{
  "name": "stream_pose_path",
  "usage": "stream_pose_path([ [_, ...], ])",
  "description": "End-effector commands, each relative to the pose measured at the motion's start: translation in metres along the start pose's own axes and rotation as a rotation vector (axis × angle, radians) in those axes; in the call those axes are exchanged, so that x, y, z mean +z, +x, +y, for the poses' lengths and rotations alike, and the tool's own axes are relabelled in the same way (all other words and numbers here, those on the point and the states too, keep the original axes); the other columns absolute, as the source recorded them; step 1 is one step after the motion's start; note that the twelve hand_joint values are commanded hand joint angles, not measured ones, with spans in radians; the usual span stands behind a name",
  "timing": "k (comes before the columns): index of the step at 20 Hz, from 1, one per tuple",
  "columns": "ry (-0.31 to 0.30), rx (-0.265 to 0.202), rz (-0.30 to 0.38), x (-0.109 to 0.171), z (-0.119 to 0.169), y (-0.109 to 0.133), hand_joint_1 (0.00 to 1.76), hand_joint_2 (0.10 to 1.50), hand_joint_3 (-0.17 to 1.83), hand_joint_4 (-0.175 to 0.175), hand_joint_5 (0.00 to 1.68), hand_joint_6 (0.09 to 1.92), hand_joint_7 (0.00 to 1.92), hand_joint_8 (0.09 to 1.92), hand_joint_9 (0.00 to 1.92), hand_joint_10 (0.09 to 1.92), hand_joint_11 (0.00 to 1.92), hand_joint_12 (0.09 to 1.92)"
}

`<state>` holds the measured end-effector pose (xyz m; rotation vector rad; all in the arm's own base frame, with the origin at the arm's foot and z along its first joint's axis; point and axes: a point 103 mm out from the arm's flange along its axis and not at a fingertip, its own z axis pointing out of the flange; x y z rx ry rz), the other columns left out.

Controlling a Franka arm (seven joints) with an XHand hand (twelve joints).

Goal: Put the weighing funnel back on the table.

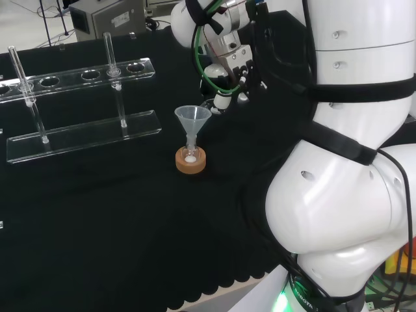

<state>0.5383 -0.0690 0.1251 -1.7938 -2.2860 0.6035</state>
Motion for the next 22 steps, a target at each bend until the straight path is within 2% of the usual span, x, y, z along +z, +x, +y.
stream_pose_path([
  [1, -0.012, 0.010, 0.020, 0.005, 0.014, 0.004, 1.09, 0.67, 0.76, 0.175, 1.12, 0.98, 0.53, 0.68, 0.86, 0.51, 0.65, 1.19],
  [2, -0.009, 0.018, 0.025, 0.007, 0.016, 0.004, 1.09, 0.67, 0.76, 0.175, 1.12, 0.98, 0.53, 0.68, 0.86, 0.51, 0.66, 1.18],
  [11, 0.019, -0.012, 0.003, 0.024, 0.033, 0.015, 1.09, 0.67, 0.76, 0.175, 1.12, 0.98, 0.53, 0.68, 0.87, 0.50, 0.67, 1.17],
  [22, 0.018, -0.017, 0.002, 0.029, 0.039, 0.019, 1.09, 0.67, 0.76, 0.175, 1.12, 0.98, 0.53, 0.68, 0.87, 0.50, 0.67, 1.17],
])
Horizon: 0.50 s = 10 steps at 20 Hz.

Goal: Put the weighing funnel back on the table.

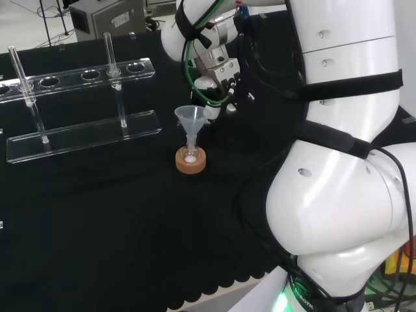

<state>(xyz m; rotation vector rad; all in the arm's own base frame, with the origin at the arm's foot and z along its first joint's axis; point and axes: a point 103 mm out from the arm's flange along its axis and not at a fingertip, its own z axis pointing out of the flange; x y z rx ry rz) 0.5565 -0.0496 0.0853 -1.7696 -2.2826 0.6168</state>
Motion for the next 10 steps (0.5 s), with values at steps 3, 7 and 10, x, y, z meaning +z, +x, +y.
stream_pose_path([
  [3, 0.005, 0.001, -0.004, 0.0036, 0.0028, 0.0037, 1.09, 0.67, 0.76, 0.175, 1.12, 0.98, 0.53, 0.68, 0.87, 0.50, 0.67, 1.16],
  [7, 0.010, 0.012, -0.004, 0.0038, 0.0031, 0.0051, 1.09, 0.67, 0.75, 0.175, 1.12, 0.98, 0.53, 0.68, 0.87, 0.50, 0.67, 1.16],
  [10, 0.007, 0.007, 0.001, 0.0040, 0.0034, 0.0051, 1.09, 0.68, 0.74, 0.175, 1.12, 0.98, 0.52, 0.68, 0.87, 0.49, 0.67, 1.16],
])
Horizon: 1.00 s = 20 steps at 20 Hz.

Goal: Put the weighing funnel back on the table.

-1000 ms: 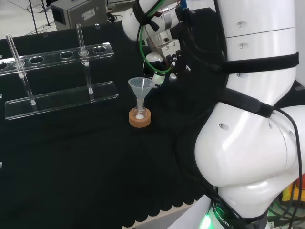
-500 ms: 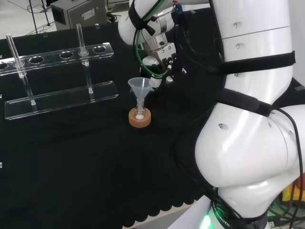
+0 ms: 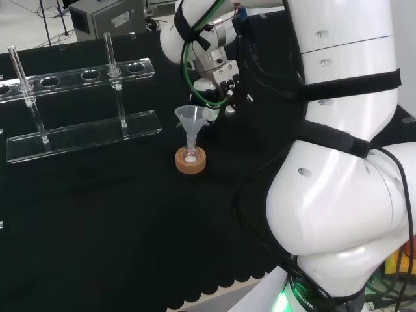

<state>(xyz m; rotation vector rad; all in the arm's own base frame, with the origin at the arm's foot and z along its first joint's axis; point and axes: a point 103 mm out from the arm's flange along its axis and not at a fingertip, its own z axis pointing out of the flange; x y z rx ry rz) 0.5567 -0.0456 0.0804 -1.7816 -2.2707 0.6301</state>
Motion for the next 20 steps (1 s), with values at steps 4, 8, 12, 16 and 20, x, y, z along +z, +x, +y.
stream_pose_path([
  [4, 0.011, -0.017, 0.032, 0.001, 0.000, -0.003, 1.07, 0.79, 0.54, 0.175, 1.09, 0.94, 0.47, 0.70, 0.83, 0.51, 0.65, 1.17],
  [8, 0.046, -0.019, 0.056, 0.004, -0.004, -0.012, 1.01, 0.83, 0.39, 0.078, 0.90, 0.92, 0.38, 0.72, 0.70, 0.58, 0.55, 1.23],
  [12, 0.077, -0.017, 0.061, 0.002, -0.010, -0.016, 0.98, 0.67, 0.65, -0.003, 0.60, 0.85, 0.22, 0.70, 0.52, 0.62, 0.38, 1.30],
  [16, 0.117, 0.008, 0.054, 0.004, -0.015, -0.017, 0.97, 0.63, 0.69, -0.031, 0.42, 0.71, 0.10, 0.68, 0.39, 0.65, 0.26, 1.34],
  [20, 0.135, 0.039, 0.043, 0.000, -0.025, -0.020, 0.95, 0.62, 0.69, -0.049, 0.32, 0.44, 0.01, 0.64, 0.27, 0.69, 0.16, 1.37],
])
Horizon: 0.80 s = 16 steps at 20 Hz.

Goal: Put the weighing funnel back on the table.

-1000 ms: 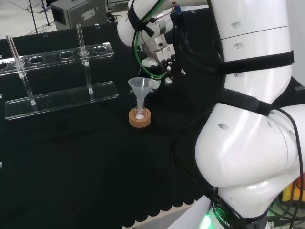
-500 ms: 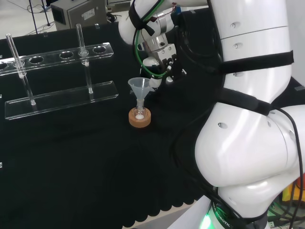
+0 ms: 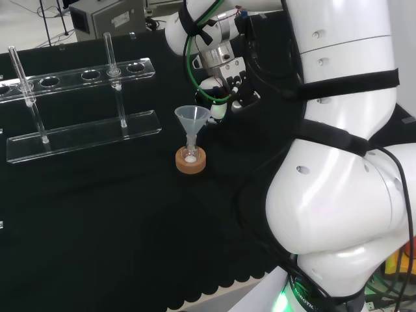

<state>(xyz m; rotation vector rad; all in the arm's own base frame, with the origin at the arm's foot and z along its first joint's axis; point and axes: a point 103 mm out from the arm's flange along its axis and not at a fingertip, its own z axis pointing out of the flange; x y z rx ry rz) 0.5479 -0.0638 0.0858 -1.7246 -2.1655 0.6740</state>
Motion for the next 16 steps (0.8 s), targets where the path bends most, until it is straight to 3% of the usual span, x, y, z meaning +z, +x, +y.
stream_pose_path([
  [1, 0.024, 0.050, -0.011, -0.005, -0.016, -0.004, 0.94, 0.62, 0.68, -0.051, 0.33, 0.38, 0.01, 0.62, 0.25, 0.69, 0.15, 1.37],
  [16, -0.133, 0.129, -0.031, -0.065, -0.117, -0.015, 0.92, 0.62, 0.67, -0.055, 0.34, 0.27, 0.04, 0.63, 0.25, 0.70, 0.14, 1.37],
])
